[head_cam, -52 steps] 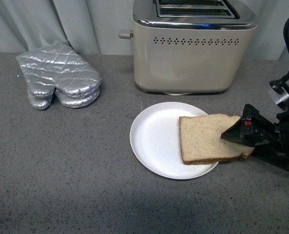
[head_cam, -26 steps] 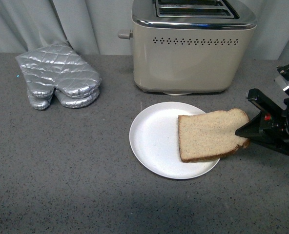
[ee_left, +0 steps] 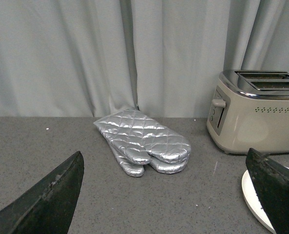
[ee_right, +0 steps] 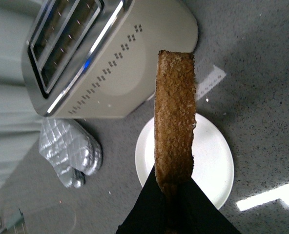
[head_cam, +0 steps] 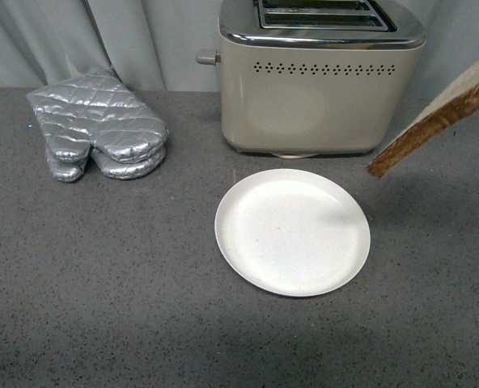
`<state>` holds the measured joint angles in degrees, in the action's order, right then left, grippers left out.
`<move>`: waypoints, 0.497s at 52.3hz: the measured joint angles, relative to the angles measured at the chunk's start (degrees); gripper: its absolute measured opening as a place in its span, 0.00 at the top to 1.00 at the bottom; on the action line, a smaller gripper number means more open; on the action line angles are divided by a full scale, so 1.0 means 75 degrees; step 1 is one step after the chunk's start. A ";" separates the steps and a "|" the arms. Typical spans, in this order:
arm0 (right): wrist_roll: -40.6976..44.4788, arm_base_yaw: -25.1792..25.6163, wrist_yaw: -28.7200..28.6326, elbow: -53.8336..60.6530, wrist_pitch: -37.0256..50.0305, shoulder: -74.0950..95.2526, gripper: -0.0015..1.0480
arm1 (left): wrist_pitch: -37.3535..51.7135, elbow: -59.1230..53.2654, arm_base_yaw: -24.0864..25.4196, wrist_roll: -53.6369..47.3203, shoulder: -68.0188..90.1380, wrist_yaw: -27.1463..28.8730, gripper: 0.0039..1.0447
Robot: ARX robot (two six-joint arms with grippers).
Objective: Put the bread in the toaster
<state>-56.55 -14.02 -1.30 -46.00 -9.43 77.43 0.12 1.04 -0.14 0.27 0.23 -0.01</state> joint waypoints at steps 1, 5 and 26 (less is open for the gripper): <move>-0.0099 -0.0082 0.0195 -0.0082 -0.0111 -0.0076 0.99 | 0.0000 0.0000 0.0000 0.0000 0.0000 0.0000 0.06; -0.0866 -0.0504 0.1259 -0.0621 -0.0530 -0.0227 0.99 | 0.0000 0.0000 0.0000 0.0000 0.0000 0.0000 0.06; -0.3351 -0.1629 0.3311 -0.3832 -0.1673 0.1944 0.99 | -0.0003 0.0000 0.0000 0.0000 0.0000 0.0000 0.06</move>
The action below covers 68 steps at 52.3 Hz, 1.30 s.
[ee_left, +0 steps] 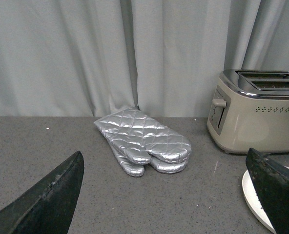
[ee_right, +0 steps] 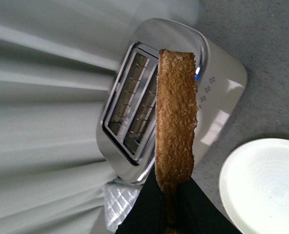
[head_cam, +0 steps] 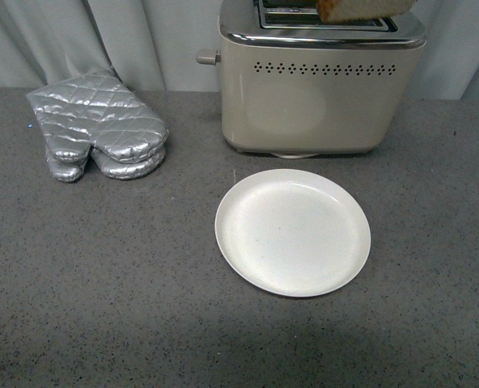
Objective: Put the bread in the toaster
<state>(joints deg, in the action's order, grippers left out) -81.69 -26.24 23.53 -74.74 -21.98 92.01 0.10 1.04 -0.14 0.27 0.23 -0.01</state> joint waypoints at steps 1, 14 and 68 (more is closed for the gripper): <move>-0.0026 -0.0026 0.0143 -0.0178 -0.0061 0.0128 0.99 | 0.0000 0.0000 0.0000 0.0000 0.0000 0.0000 0.06; -0.0694 -0.0271 0.0580 -0.1979 -0.0571 0.1550 0.99 | 0.0000 0.0000 0.0000 0.0000 0.0000 0.0000 0.06; -0.1722 -0.0364 0.0950 -0.3503 -0.1920 0.3139 0.88 | 0.0000 0.0000 0.0000 0.0000 0.0000 0.0000 0.06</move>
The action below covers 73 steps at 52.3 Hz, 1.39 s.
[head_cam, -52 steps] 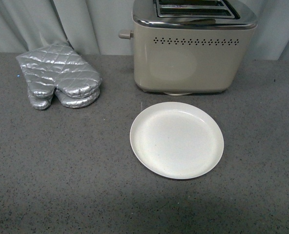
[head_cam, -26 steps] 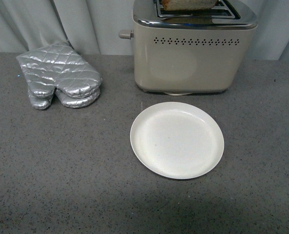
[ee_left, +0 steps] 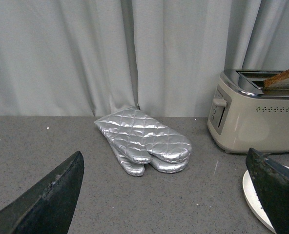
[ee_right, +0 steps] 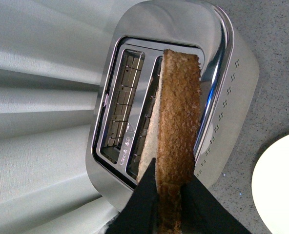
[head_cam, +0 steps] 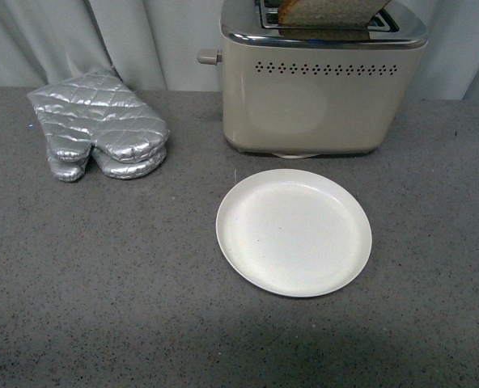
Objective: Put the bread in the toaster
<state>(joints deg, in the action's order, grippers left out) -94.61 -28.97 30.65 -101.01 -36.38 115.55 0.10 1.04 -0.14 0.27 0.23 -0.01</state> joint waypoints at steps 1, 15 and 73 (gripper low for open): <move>0.0023 0.0003 0.0023 0.0047 0.0058 -0.0015 0.84 | 0.0000 0.0000 0.0000 0.0000 0.0000 0.0000 0.06; 0.1652 0.0015 0.0726 0.0629 0.1434 -0.0691 0.35 | 0.0000 0.0000 0.0000 0.0000 0.0000 0.0000 0.06; 1.2403 0.2122 -0.2404 1.0520 0.8886 -0.8381 0.59 | 0.0000 0.0000 0.0000 0.0000 0.0000 0.0000 0.06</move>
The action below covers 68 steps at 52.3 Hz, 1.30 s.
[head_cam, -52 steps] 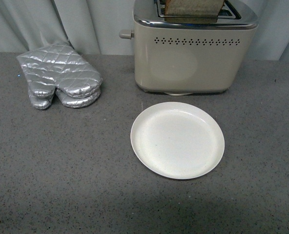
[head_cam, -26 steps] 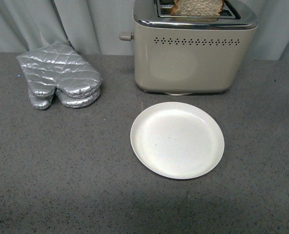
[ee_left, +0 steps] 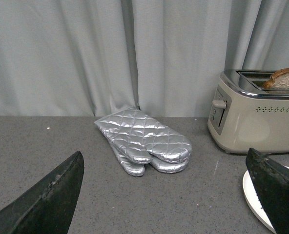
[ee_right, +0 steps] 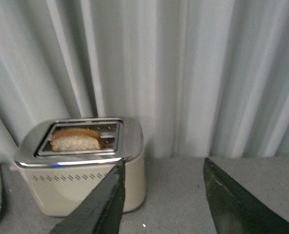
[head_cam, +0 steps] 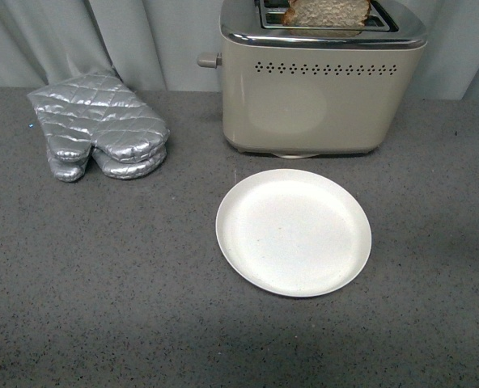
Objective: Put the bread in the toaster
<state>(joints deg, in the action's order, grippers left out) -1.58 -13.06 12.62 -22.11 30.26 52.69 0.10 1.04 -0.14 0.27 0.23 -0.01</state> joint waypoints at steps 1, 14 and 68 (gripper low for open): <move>0.0023 0.0061 -0.0041 0.0131 0.0020 -0.0067 0.62 | 0.0000 0.0000 0.0000 0.0000 0.0000 0.0003 0.06; 0.0184 0.0609 -0.0589 0.1174 0.0140 -0.1026 1.00 | 0.0000 0.0000 0.0000 0.0000 0.0000 0.0003 0.06; 0.0189 0.1728 -0.1670 0.2914 -0.1918 -0.4943 0.99 | -0.0003 0.0000 0.0000 0.0000 0.0000 0.0003 0.06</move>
<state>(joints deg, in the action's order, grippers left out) -0.16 -0.10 0.10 -0.25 15.88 15.62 0.08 1.04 -0.14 0.27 0.23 0.01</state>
